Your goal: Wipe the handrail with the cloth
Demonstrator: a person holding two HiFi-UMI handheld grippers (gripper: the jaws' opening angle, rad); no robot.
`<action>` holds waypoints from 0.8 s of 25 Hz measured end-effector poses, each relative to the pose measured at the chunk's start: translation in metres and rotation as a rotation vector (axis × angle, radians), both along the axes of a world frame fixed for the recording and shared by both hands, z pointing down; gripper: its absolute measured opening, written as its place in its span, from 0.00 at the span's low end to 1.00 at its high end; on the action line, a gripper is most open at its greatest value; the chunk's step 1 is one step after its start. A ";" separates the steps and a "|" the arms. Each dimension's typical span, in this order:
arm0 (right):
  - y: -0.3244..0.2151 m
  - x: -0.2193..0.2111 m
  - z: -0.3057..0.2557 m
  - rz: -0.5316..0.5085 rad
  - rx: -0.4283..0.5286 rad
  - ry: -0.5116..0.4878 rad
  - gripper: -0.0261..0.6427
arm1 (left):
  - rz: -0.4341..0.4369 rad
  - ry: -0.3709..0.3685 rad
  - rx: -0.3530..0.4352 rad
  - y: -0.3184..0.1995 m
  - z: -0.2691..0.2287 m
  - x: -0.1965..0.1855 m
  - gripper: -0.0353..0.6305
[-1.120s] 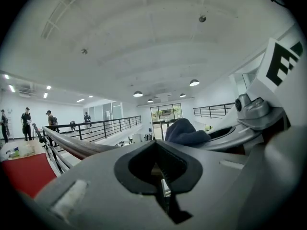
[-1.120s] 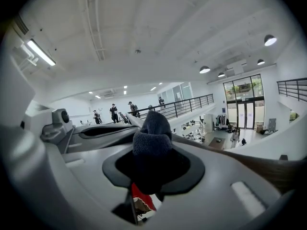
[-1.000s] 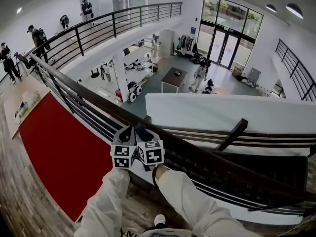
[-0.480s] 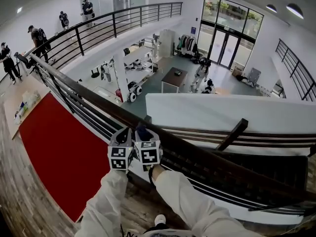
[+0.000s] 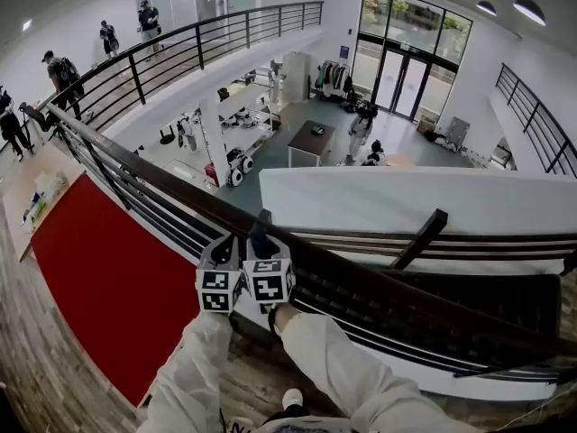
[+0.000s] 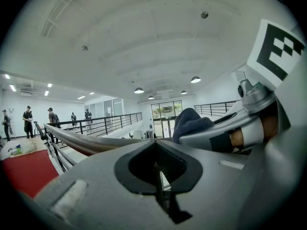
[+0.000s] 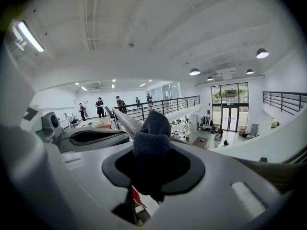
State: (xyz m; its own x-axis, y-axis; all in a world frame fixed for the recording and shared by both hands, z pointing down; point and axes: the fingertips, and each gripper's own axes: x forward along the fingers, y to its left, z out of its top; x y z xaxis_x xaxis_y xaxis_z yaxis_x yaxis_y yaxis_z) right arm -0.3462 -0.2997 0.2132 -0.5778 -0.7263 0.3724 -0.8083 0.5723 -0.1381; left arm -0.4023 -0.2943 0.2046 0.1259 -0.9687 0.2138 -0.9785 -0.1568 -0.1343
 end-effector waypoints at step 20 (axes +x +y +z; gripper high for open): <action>0.028 0.088 0.004 0.135 0.025 0.054 0.21 | 0.130 0.003 0.001 0.017 -0.005 0.078 0.04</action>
